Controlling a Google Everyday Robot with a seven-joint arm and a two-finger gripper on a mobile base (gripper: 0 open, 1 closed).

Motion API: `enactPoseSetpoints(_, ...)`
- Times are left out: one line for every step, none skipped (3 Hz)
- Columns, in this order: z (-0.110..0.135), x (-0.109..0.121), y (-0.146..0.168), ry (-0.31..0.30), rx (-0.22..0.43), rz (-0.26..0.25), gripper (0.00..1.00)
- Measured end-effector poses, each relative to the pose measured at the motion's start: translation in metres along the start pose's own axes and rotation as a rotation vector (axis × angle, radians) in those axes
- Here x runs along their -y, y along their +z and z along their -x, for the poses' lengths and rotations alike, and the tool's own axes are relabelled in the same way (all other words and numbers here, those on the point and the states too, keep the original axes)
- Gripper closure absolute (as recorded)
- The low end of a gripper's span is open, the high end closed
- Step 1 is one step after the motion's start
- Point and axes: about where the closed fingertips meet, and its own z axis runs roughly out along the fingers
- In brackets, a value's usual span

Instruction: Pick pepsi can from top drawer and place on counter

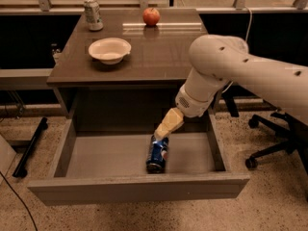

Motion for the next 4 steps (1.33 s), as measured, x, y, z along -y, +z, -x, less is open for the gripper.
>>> enactPoseSetpoints(0.006,0.003,0.030,0.093,-0.043,-0.004,0.00)
enactPoseSetpoints(0.009,0.007,0.054,0.185,-0.079,-0.010,0.00)
enactPoseSetpoints(0.010,0.008,0.066,0.261,-0.094,-0.024,0.00)
enactPoseSetpoints(0.007,0.006,0.078,0.339,-0.111,-0.023,0.00)
